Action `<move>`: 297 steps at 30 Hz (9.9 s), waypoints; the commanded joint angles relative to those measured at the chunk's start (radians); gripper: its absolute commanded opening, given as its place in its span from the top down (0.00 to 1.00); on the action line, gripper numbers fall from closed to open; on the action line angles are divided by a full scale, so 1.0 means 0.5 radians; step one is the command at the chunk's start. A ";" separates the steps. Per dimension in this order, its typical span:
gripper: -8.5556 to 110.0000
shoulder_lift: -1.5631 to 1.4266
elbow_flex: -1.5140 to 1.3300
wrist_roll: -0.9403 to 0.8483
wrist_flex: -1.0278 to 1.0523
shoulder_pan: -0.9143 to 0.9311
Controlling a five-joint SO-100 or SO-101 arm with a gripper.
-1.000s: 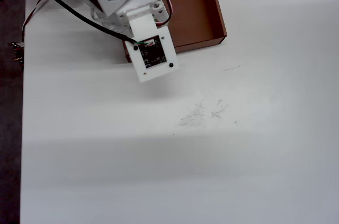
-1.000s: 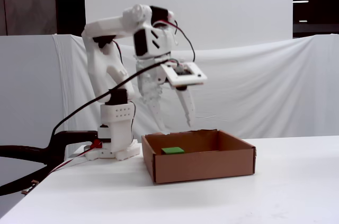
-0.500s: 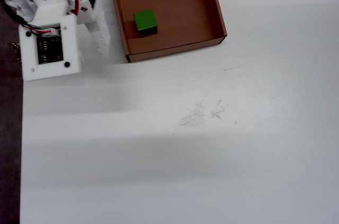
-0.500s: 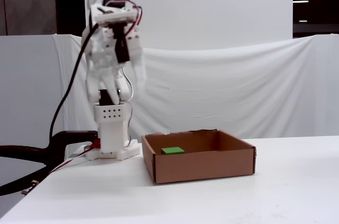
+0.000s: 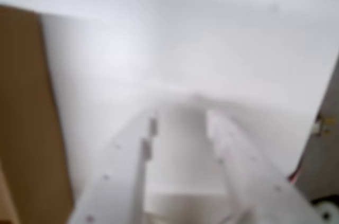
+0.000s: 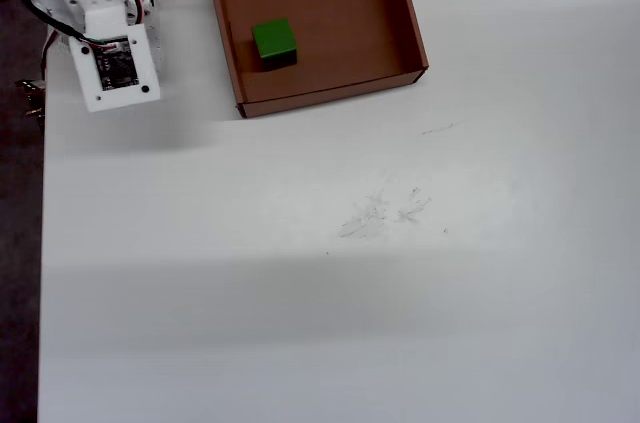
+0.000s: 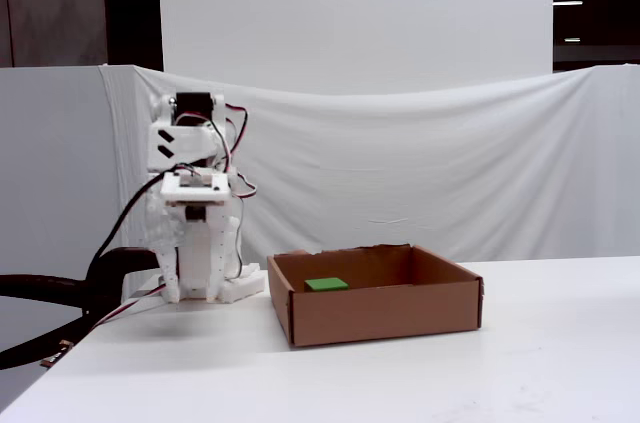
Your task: Grasp a green cube and put it in a box.
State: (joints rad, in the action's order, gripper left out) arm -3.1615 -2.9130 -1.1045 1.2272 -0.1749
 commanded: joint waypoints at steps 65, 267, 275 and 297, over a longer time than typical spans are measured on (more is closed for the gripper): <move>0.75 -0.040 -0.120 -0.028 0.034 0.006; 0.75 -0.040 -0.120 0.135 0.018 0.006; 0.75 -0.040 -0.120 0.138 0.018 0.006; 0.75 -0.040 -0.120 0.147 0.015 0.006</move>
State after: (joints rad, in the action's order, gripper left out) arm -3.1769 -2.9775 -1.0324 1.2425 -0.1626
